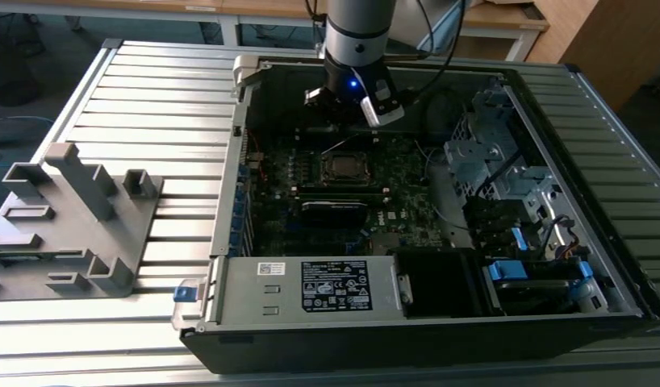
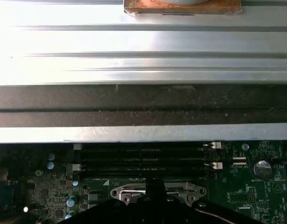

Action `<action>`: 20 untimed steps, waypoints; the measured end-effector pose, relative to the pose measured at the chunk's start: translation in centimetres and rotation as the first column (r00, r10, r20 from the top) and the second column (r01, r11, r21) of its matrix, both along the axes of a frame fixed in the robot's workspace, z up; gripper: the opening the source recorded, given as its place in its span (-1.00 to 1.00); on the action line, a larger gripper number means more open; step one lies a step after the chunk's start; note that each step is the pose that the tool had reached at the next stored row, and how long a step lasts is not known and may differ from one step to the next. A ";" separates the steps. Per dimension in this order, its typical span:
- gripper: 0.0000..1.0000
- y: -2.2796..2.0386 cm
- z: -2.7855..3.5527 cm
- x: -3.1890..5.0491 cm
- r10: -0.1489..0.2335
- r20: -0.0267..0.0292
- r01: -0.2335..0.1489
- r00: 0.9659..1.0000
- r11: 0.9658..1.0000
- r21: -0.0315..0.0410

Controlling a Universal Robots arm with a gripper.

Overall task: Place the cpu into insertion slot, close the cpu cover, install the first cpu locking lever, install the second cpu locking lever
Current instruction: 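Install the first cpu locking lever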

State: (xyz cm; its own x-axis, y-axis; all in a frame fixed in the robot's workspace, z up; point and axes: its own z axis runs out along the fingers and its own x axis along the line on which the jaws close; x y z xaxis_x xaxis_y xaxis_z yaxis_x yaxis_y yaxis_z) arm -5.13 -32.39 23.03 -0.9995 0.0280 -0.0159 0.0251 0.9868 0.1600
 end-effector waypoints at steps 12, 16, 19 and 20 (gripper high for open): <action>-0.79 0.51 -0.50 0.27 0.000 0.000 0.000 1.000 1.000 0.000; -0.79 0.52 -0.57 0.78 0.000 0.000 0.000 1.000 1.000 0.000; -0.79 0.52 -0.60 0.89 0.000 0.000 0.000 1.000 1.000 0.000; -0.79 0.52 -0.60 0.89 0.000 0.000 0.000 1.000 1.000 0.000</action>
